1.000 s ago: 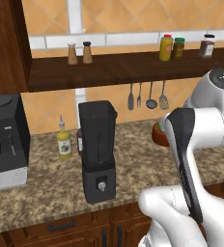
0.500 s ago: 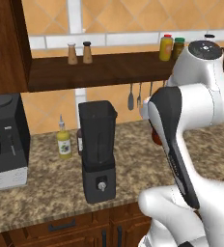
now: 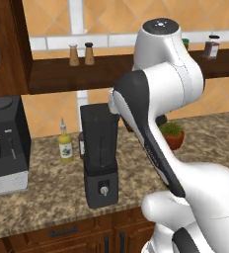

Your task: Close the lid blender by securely placing the lid on top.

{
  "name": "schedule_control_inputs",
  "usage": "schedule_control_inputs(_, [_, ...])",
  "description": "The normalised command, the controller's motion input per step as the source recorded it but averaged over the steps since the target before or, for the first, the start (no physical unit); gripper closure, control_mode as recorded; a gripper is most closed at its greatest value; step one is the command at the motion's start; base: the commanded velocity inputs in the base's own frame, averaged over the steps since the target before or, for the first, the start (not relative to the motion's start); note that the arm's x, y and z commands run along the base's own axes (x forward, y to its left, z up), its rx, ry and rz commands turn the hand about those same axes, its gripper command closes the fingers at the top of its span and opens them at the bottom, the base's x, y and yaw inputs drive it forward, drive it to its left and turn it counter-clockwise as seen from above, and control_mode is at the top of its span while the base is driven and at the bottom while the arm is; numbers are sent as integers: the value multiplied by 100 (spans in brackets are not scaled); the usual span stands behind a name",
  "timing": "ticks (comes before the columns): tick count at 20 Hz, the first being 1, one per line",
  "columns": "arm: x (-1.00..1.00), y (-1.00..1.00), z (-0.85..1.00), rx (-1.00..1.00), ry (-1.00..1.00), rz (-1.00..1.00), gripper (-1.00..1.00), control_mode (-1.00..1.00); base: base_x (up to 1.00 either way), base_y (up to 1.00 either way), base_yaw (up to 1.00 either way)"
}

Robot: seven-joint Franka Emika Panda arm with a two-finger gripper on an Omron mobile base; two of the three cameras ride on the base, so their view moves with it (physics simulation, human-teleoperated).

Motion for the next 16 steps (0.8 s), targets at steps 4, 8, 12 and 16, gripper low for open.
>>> schedule_control_inputs(4, [43,72,0,0,7,0,100,-100,0,0,0])
schedule_control_inputs(8, [54,48,0,0,5,0,100,-100,0,0,0])
schedule_control_inputs(12, [52,20,-12,0,9,0,100,-100,0,0,0])
schedule_control_inputs(16, [36,0,-37,0,9,0,100,-100,0,0,0])
